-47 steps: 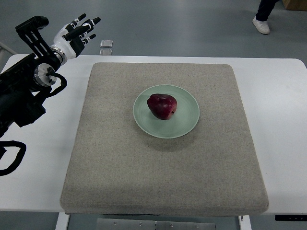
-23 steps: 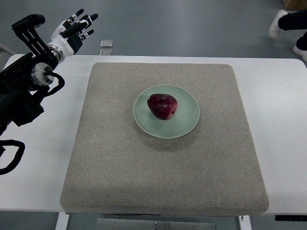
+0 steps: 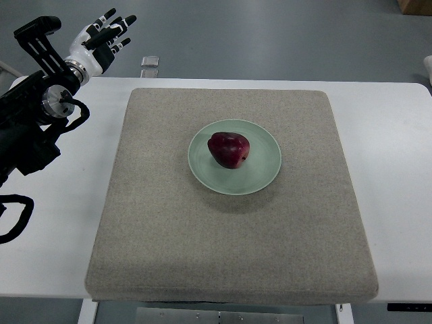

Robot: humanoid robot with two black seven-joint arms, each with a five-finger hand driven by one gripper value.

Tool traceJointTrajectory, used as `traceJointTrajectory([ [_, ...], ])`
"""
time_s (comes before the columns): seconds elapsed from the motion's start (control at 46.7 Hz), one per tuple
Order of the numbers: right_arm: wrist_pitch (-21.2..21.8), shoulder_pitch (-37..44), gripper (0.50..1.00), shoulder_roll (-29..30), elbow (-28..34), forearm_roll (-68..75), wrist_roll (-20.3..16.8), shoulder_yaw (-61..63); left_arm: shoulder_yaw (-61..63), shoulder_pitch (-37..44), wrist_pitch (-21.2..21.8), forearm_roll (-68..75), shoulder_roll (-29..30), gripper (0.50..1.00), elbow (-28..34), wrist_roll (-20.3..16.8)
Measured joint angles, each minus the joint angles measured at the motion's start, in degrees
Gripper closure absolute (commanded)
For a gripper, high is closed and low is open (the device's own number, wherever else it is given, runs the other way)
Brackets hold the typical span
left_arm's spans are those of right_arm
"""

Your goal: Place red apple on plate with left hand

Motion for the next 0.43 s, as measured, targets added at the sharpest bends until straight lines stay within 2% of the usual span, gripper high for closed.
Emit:
traceJointTrajectory([
  [0.428,-0.4,-0.3,0.536,0.0,2.0,0.0,0.5,0.0,-0.1,-0.4,0.2,0.0,0.1,0.51,0.0,0.0],
])
